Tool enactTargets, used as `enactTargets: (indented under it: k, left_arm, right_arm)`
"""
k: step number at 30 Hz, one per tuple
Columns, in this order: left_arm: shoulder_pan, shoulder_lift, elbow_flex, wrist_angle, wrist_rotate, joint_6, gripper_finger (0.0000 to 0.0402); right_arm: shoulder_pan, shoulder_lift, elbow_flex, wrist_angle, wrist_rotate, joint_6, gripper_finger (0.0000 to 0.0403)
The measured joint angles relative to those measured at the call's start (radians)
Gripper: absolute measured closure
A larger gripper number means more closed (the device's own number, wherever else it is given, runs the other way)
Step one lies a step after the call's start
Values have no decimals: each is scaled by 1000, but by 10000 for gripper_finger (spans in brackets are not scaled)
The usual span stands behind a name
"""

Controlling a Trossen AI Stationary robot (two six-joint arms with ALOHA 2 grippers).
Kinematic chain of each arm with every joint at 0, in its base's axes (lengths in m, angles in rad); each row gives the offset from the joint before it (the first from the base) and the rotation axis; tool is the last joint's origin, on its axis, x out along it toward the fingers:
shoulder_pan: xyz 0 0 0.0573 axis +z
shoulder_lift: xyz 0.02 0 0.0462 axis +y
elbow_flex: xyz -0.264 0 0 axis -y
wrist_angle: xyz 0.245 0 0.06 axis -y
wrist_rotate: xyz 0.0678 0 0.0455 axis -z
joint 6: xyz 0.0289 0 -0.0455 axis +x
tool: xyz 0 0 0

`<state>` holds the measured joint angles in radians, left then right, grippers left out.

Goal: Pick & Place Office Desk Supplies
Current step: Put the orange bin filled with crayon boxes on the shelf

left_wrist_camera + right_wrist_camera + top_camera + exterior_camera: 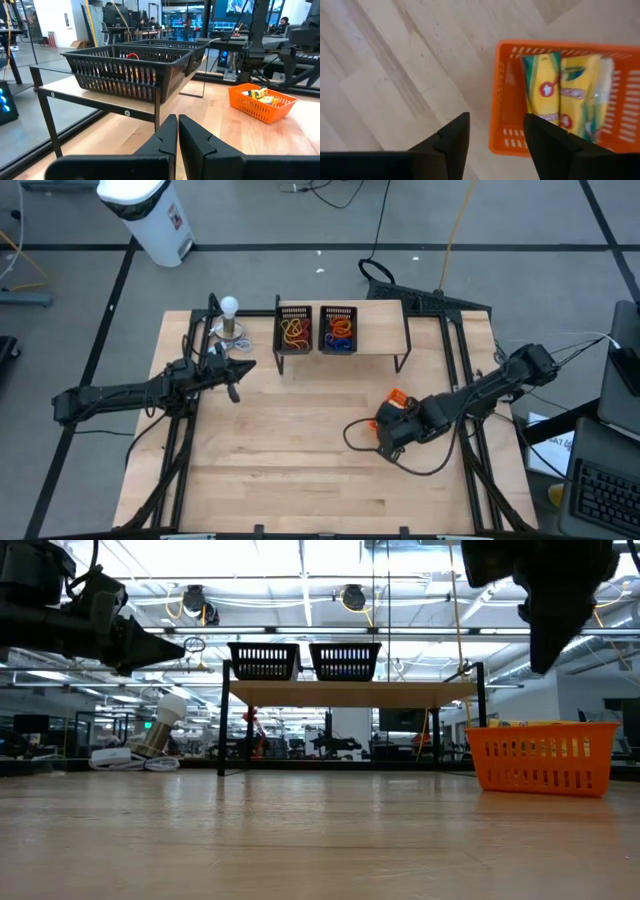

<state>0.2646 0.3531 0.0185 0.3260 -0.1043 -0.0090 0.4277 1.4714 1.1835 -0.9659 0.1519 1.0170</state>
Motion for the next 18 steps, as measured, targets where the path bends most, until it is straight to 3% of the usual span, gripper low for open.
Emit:
enactTargets:
  k: [18]
  left_arm:
    - [0, 0, 0, -30, 1, 0, 382]
  right_arm:
    - [-37, 187, -1, 21, 0, 86, 232]
